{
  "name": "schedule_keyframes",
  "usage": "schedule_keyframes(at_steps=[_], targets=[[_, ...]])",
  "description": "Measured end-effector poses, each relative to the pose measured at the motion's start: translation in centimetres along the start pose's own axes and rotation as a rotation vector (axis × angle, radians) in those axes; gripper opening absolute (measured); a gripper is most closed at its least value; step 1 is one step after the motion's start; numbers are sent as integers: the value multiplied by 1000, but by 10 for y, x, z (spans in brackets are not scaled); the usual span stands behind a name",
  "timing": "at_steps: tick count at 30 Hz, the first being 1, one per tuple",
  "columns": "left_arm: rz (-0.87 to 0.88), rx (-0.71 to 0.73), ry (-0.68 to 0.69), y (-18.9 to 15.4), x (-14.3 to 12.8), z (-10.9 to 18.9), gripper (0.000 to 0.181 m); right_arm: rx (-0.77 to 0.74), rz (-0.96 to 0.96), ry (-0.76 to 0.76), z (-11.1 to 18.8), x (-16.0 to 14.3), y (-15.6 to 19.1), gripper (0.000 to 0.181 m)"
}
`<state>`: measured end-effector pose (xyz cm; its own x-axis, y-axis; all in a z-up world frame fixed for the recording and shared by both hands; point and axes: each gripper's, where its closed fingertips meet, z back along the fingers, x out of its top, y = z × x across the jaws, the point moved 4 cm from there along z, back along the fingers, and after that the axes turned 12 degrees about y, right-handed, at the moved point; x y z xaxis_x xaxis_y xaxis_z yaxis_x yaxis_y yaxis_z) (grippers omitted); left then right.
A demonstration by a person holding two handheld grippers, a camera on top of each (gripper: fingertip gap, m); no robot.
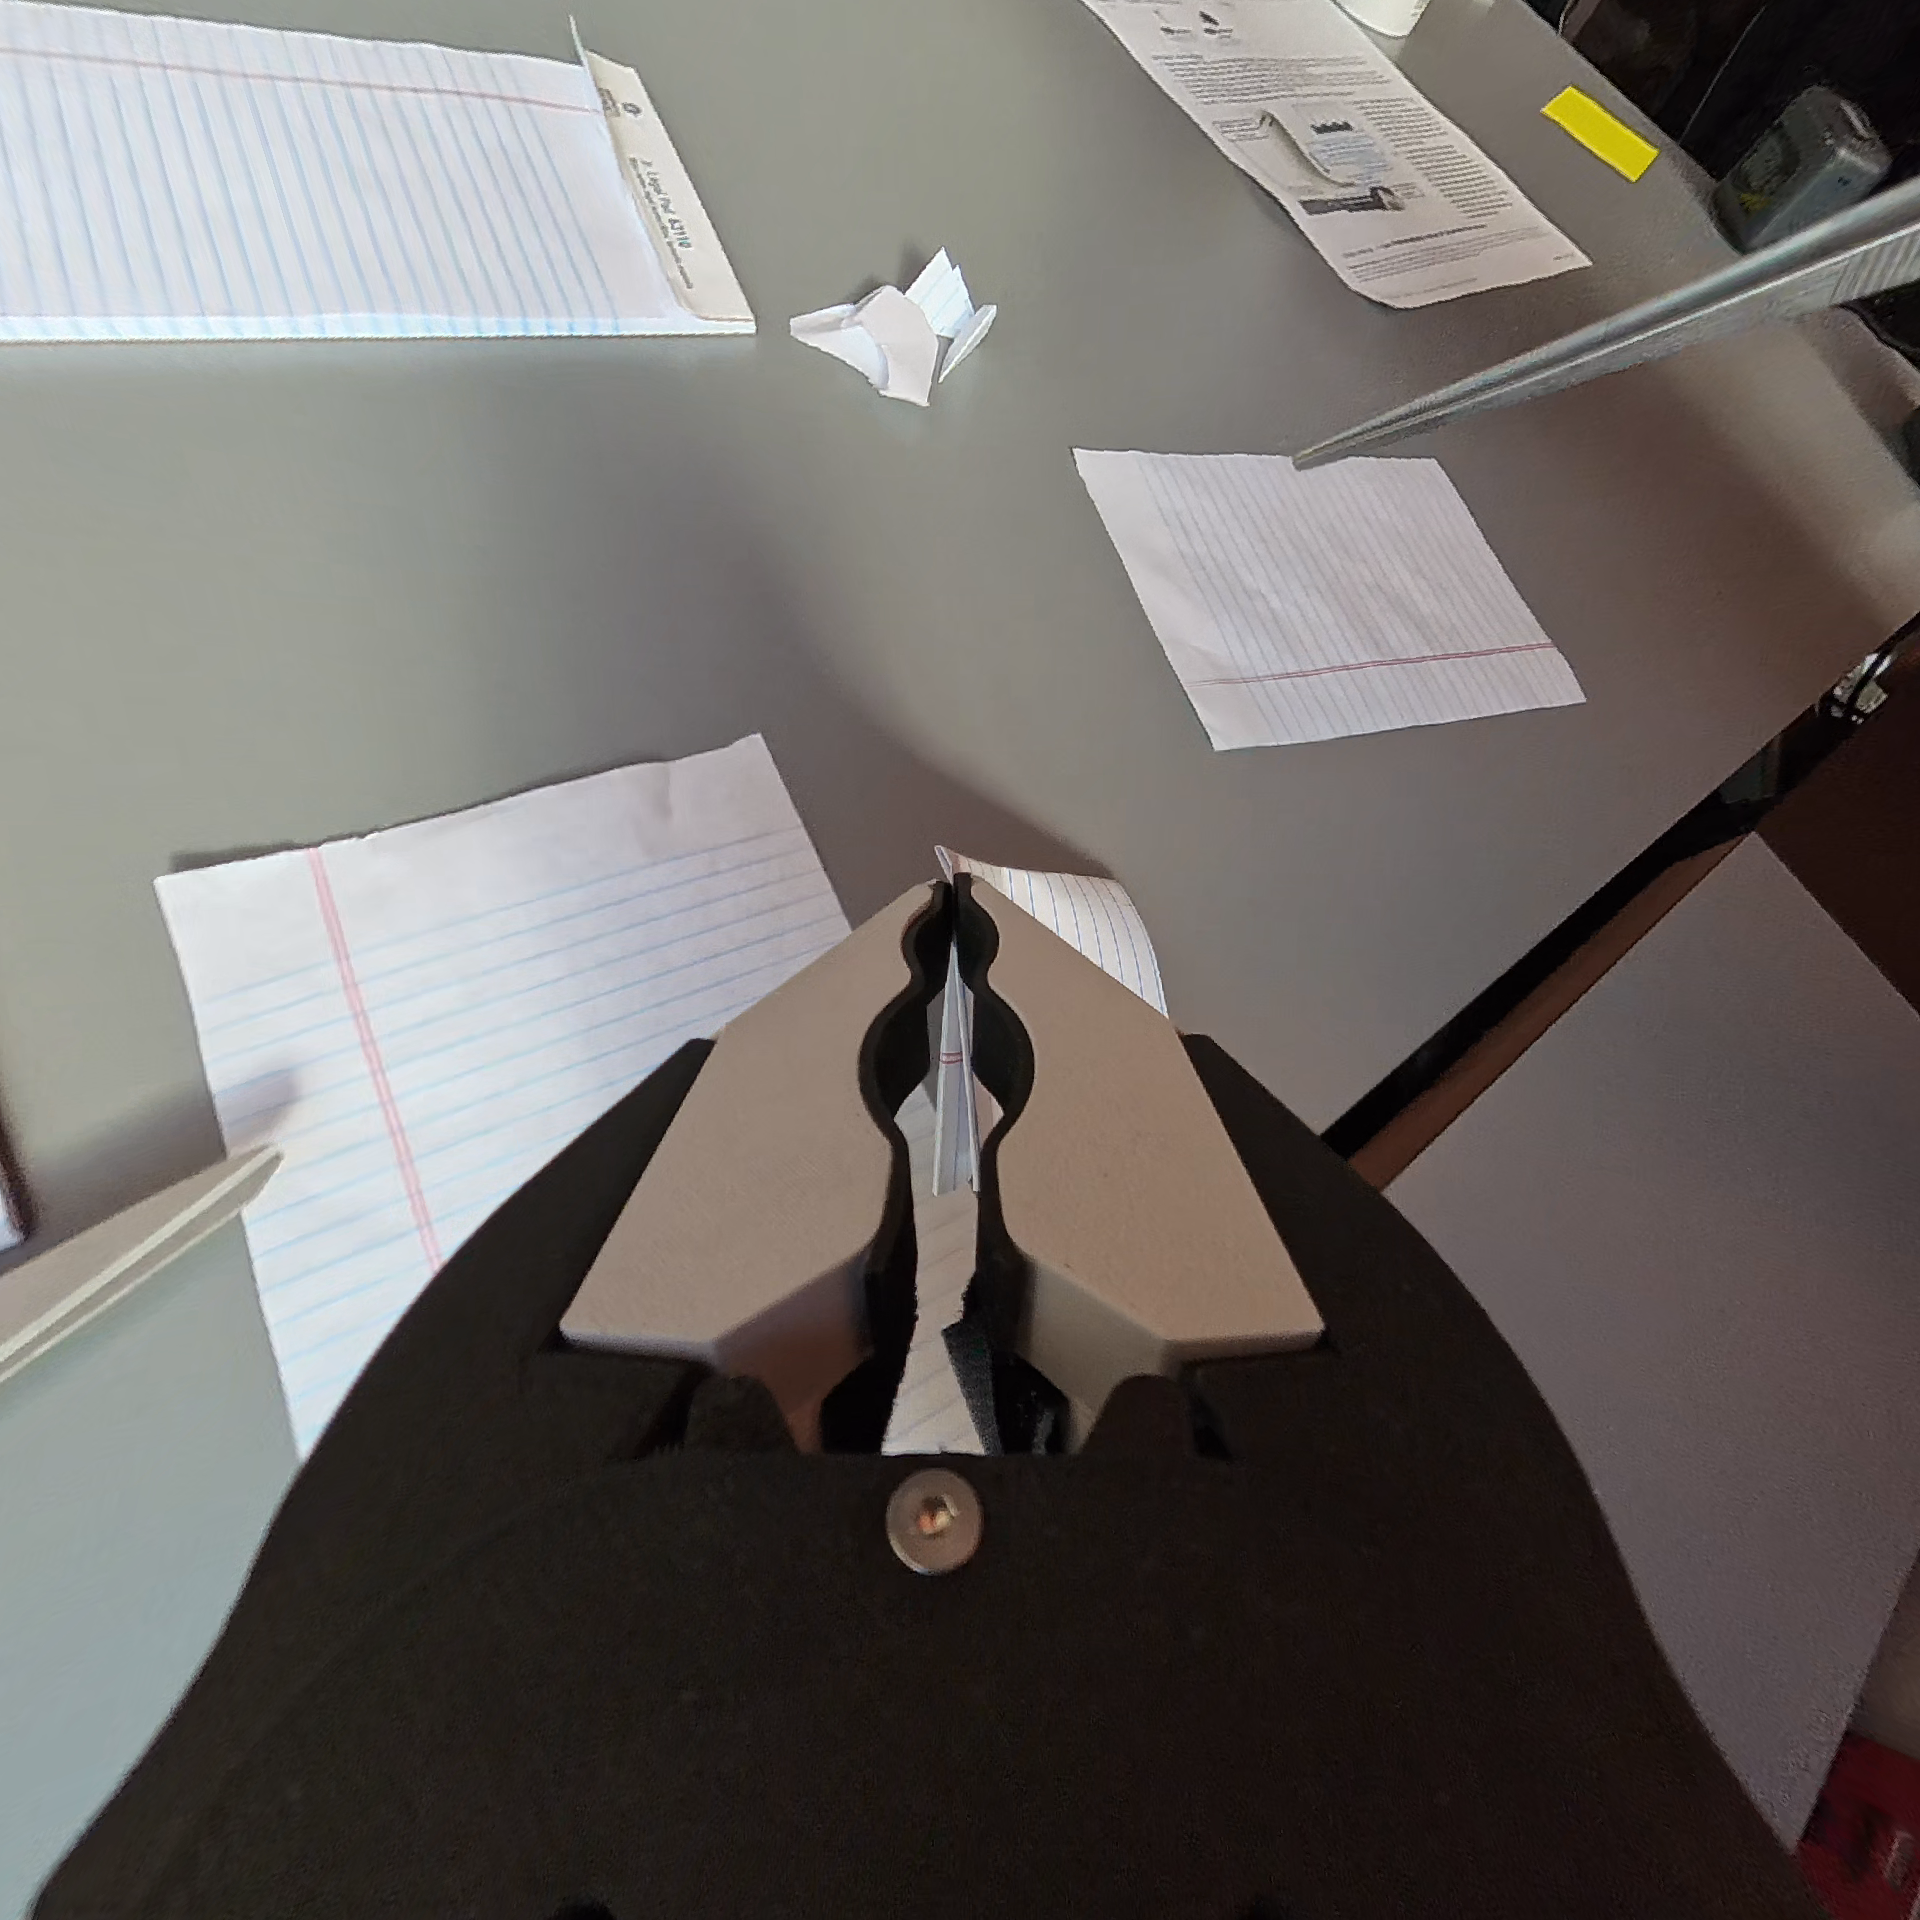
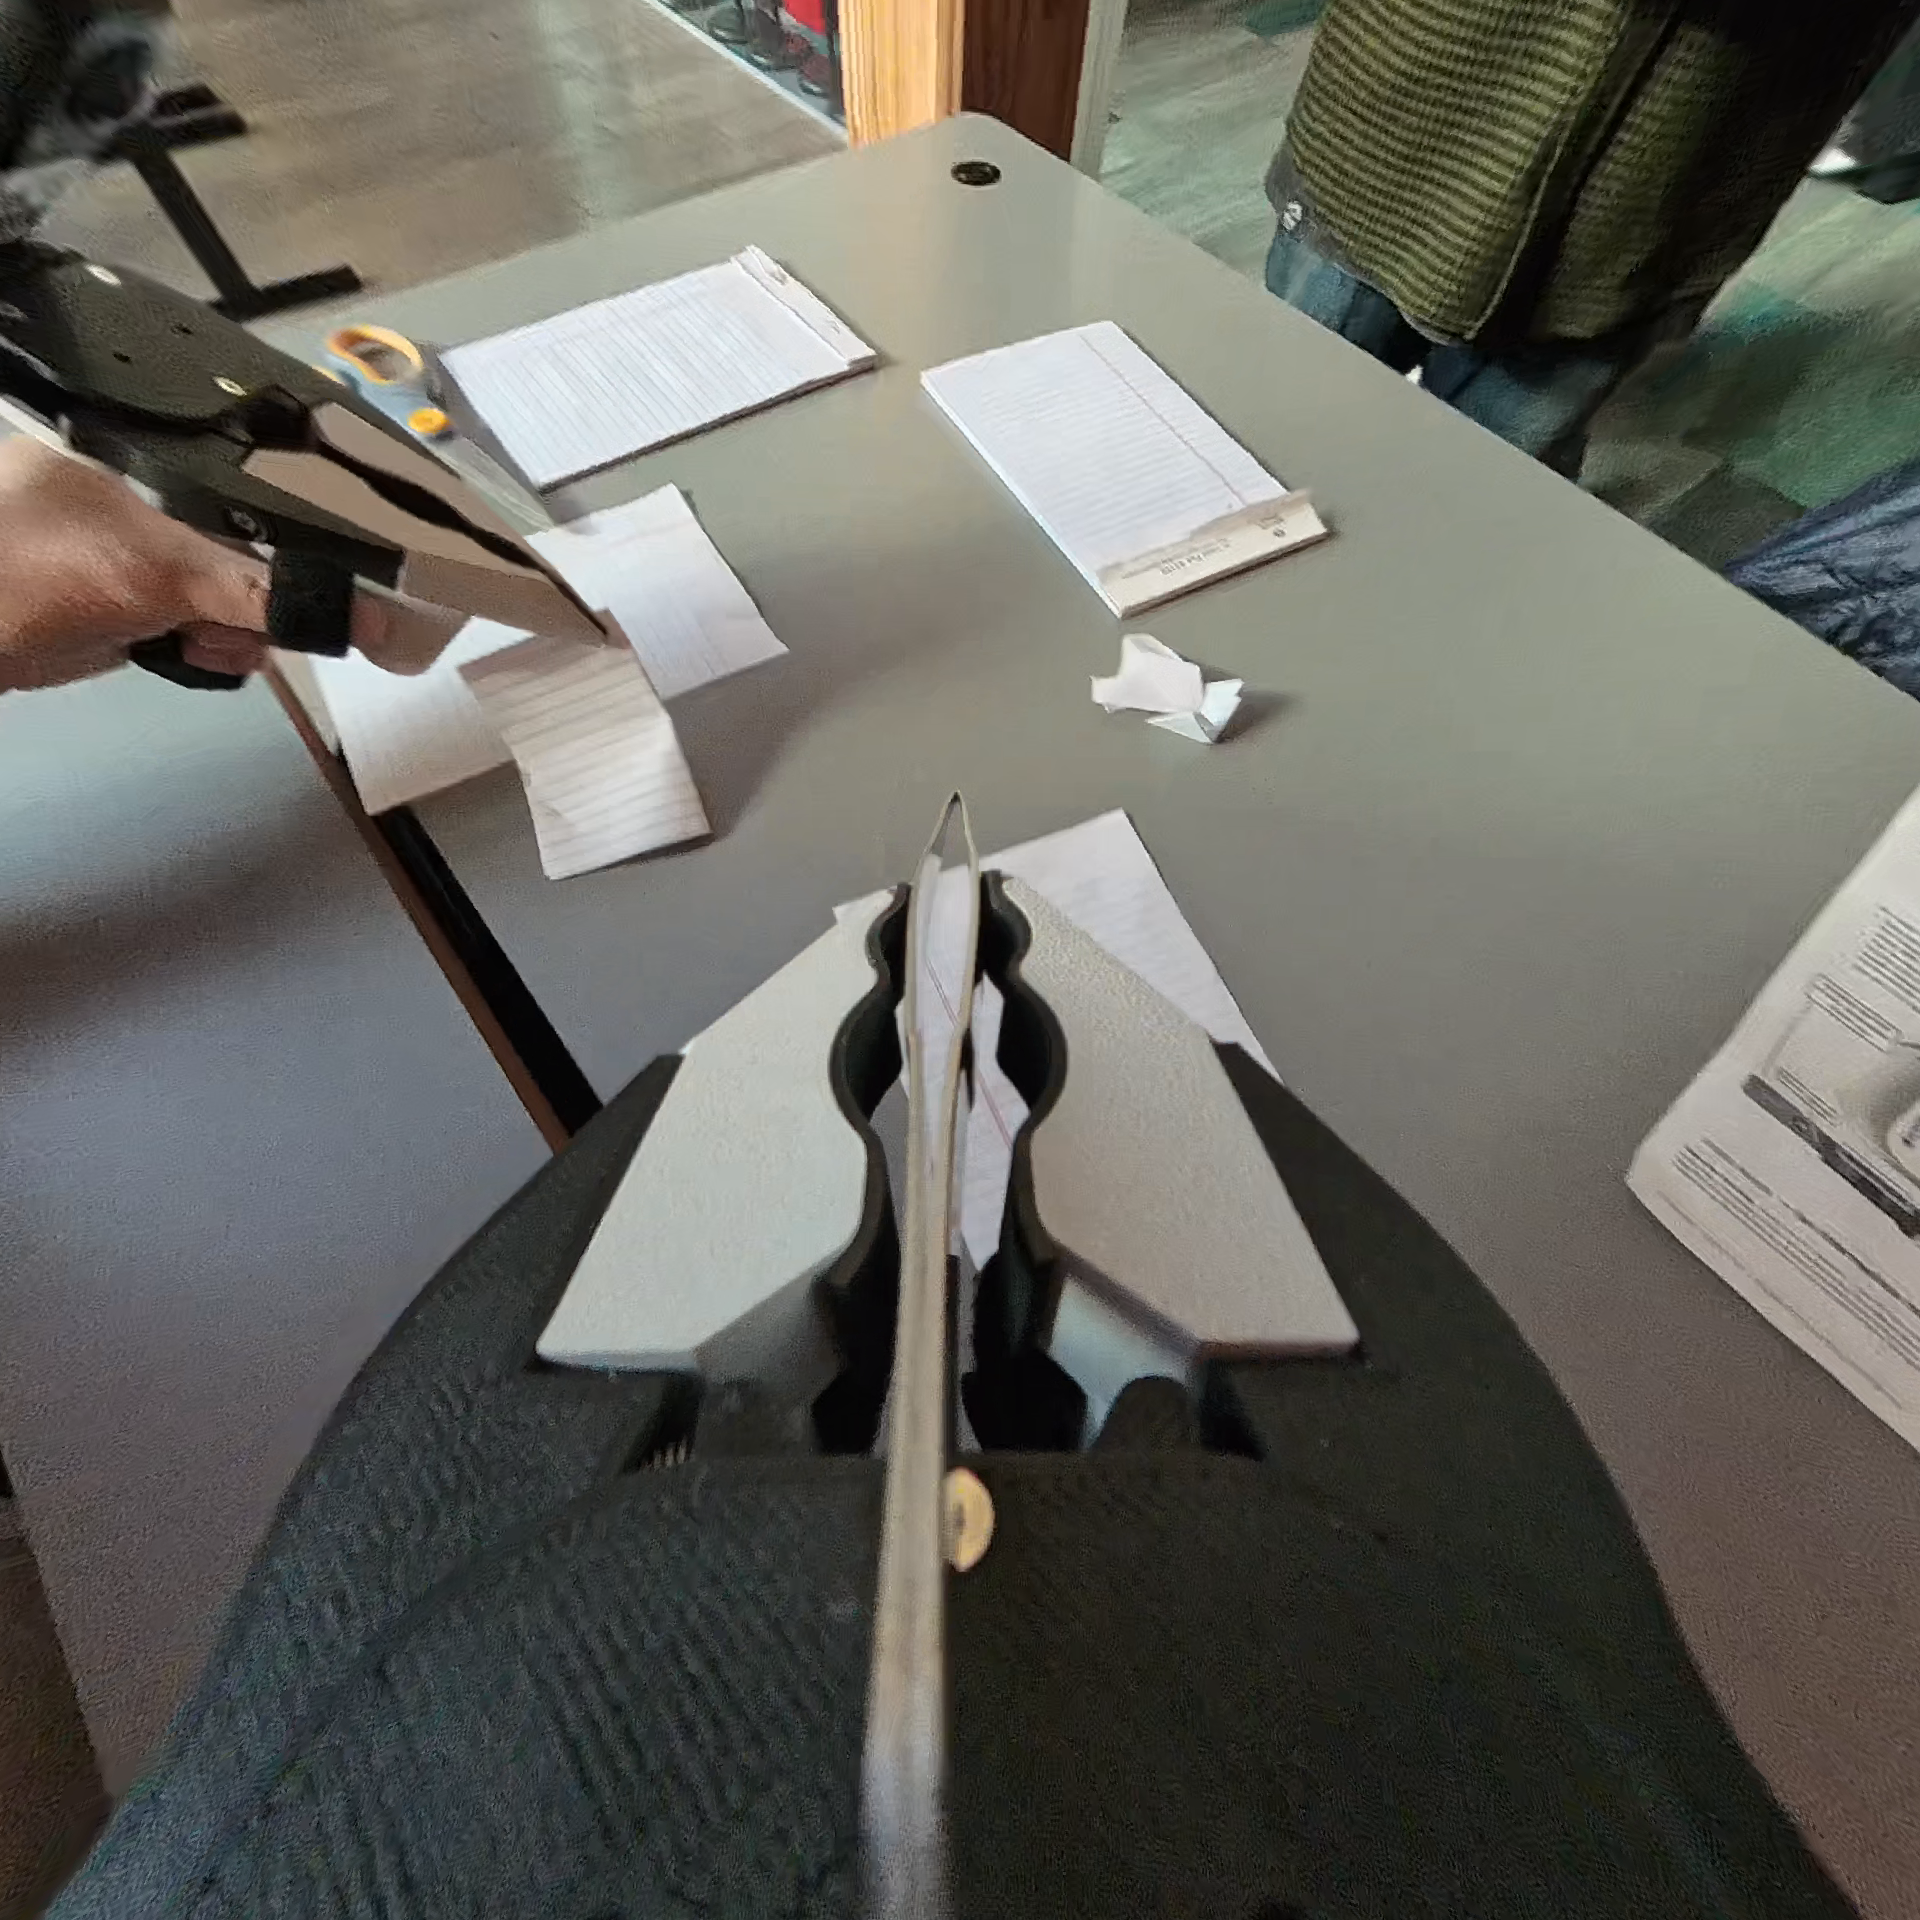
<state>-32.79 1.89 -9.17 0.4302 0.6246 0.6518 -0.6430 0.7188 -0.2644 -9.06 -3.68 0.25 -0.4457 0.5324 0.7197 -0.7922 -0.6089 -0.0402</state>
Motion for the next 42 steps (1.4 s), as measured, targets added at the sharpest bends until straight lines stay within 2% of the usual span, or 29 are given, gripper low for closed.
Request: schedule_keyframes(at_steps=[1, 2, 3, 4, 5, 7, 10, 14, 16, 18, 21, 23, 24, 25, 28, 30, 32, 34, 36, 37, 39, 41, 42], targets=[[5, -12, 11, -1, 4, -6, 0, -42, -30, 34, 4, -16, -14, 12], [22, -15, 26, -1, 7, -9, 14, -49, -87, 53, 11, -32, -26, 12], [35, -6, 35, 1, 10, -9, 46, -38, -124, 48, 23, -43, -31, 11], [30, 19, 21, 4, 11, -4, 59, -23, -88, 14, 38, -45, -27, 11], [12, 52, -13, 6, 12, 4, 60, -34, -26, -3, 54, -44, -22, 11], [-27, 82, -73, 3, 6, 25, 60, -84, 63, 57, 76, -38, -21, 12], [-50, 17, -91, -16, -14, 49, 65, -9, 143, 149, 81, -24, -29, 16], [-78, -70, -134, -53, -48, 70, 60, 14, 144, 171, 52, -14, -54, 10], [-82, -82, -188, -68, -60, 83, 59, 59, 162, 169, 43, -6, -44, 10], [-80, -80, -246, -77, -67, 96, 60, -44, 307, 160, 36, 15, -39, 11], [-83, -76, -296, -84, -66, 108, 68, -71, 394, 175, -14, 65, -51, 12], [-81, -71, -311, -84, -65, 114, 75, -48, 345, 327, -54, 67, -68, 12], [-76, -75, -318, -86, -66, 119, 78, -35, 359, 333, -62, 70, -64, 12], [-74, -74, -337, -88, -68, 127, 79, -8, 379, 266, -63, 77, -49, 12], [-66, 7, -454, -90, -91, 159, 80, 135, 508, 46, -53, 117, 36, 12], [-46, 150, -517, -80, -113, 185, 78, 245, 628, -59, -55, 164, 110, 11], [-11, 289, -573, -69, -133, 216, 78, 434, 717, -150, -56, 216, 195, 12], [47, 386, -617, -59, -152, 246, 77, 505, 842, -171, -70, 258, 266, 12], [99, 462, -644, -54, -172, 269, 78, 541, 949, -91, -94, 275, 320, 12], [111, 501, -676, -55, -182, 282, 77, 597, 967, -114, -93, 279, 348, 11], [109, 619, -761, -62, -202, 312, 74, 771, 1003, -277, -58, 288, 410, 12], [115, 772, -828, -67, -224, 341, 70, 846, 1039, -423, -24, 325, 478, 12], [131, 827, -852, -68, -231, 354, 69, 820, 1097, -447, -18, 351, 515, 12]])
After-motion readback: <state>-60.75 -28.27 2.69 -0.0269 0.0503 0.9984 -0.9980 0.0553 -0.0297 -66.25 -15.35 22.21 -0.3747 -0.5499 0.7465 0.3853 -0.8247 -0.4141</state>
